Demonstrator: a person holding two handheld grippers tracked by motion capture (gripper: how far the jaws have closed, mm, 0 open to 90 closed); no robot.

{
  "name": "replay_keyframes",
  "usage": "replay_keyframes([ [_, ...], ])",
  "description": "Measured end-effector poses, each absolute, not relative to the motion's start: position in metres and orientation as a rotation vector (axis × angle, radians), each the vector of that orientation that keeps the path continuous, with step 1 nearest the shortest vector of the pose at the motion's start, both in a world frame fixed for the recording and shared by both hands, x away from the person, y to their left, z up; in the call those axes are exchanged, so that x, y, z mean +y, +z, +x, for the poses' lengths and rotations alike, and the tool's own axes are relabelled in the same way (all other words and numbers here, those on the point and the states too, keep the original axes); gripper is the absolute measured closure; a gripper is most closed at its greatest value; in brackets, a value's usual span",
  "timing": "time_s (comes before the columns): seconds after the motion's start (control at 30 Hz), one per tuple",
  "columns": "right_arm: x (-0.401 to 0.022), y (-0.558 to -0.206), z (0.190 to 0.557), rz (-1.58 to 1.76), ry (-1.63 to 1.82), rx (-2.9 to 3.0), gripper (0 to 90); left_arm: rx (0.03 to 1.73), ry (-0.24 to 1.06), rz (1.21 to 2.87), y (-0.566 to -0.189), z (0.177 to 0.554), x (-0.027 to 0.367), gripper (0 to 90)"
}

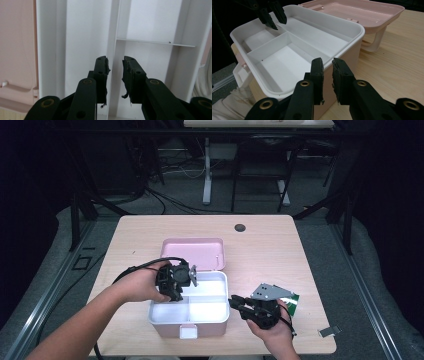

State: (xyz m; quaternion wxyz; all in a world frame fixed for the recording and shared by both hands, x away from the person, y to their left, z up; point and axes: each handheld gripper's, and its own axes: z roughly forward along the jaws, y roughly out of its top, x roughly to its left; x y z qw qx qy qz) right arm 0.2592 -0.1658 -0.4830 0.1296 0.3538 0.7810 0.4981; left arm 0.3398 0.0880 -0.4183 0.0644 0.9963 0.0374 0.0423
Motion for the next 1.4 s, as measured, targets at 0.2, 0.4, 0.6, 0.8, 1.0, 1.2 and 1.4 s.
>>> replay_keyframes([
  [0.2, -0.167, -0.484, 0.26, 1.036, 1.444, 2.269, 78.6, 0.083, 0.131, 3.018, -0.424, 0.34, 0.081, 75.3],
  [0.4, -0.168, -0.484, 0.26, 1.037, 1.418, 2.276, 78.5, 0.064, 0.132, 3.042, -0.429, 0.34, 0.075, 78.1],
  [0.6, -0.167, -0.488, 0.262, 1.057, 1.394, 2.274, 78.6, 0.037, 0.129, 3.062, -0.435, 0.339, 0.068, 80.1],
  [0.8, -0.165, -0.492, 0.263, 1.053, 1.373, 2.292, 78.6, 0.033, 0.131, 3.072, -0.436, 0.341, 0.066, 84.5],
  [1.0, -0.164, -0.496, 0.264, 1.08, 1.362, 2.292, 79.6, 0.04, 0.142, 3.086, -0.436, 0.341, 0.065, 87.3],
  [1.2, -0.158, -0.5, 0.263, 1.081, 1.369, 2.294, 80.6, 0.036, 0.111, 3.104, -0.435, 0.341, 0.068, 87.7],
  [1.4, -0.153, -0.502, 0.263, 1.082, 1.371, 2.294, 80.7, 0.03, 0.106, 3.125, -0.436, 0.341, 0.069, 87.5],
])
